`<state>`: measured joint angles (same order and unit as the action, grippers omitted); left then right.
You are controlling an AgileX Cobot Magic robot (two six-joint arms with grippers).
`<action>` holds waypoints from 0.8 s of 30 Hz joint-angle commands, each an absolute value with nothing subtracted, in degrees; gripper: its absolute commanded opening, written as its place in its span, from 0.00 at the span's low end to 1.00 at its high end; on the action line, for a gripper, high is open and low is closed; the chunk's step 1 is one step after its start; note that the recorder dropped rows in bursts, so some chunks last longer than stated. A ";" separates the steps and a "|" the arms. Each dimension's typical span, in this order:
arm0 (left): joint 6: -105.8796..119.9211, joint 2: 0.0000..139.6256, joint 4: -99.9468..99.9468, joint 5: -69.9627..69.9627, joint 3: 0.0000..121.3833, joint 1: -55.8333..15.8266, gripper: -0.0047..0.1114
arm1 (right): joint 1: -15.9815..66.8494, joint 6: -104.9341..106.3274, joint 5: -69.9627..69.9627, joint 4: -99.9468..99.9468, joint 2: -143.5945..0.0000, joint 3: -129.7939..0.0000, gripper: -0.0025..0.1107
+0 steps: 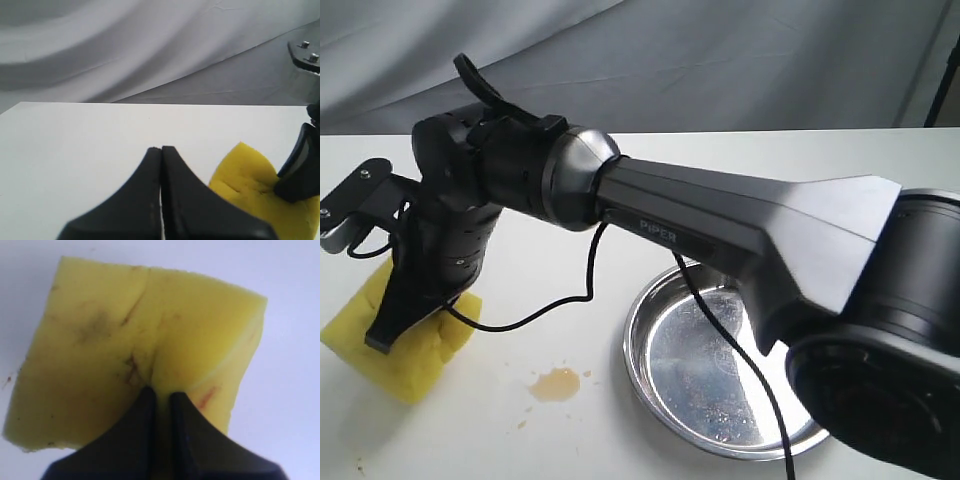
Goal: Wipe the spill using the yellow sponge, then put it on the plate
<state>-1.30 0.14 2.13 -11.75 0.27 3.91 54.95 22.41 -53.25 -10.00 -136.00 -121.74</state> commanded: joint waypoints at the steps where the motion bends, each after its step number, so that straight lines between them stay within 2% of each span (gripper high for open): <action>1: -1.39 0.00 2.13 -11.59 0.00 4.02 0.04 | 54.46 22.03 -60.02 -7.78 -134.26 -121.78 0.02; 9: -1.39 0.00 2.13 -11.59 0.00 4.02 0.04 | 52.44 22.20 -63.25 -8.29 -129.94 -116.13 0.02; 16: -1.39 0.00 2.13 -11.59 0.00 4.02 0.04 | 47.20 24.53 -51.69 -10.67 -117.84 -95.87 0.02; 24: -1.39 0.00 2.13 -11.59 0.00 4.02 0.04 | 43.38 41.15 -43.60 -24.97 -108.99 -77.27 0.02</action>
<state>-1.30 0.14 2.13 -11.75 0.27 3.91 43.71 35.13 -45.44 -21.10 -110.64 -80.93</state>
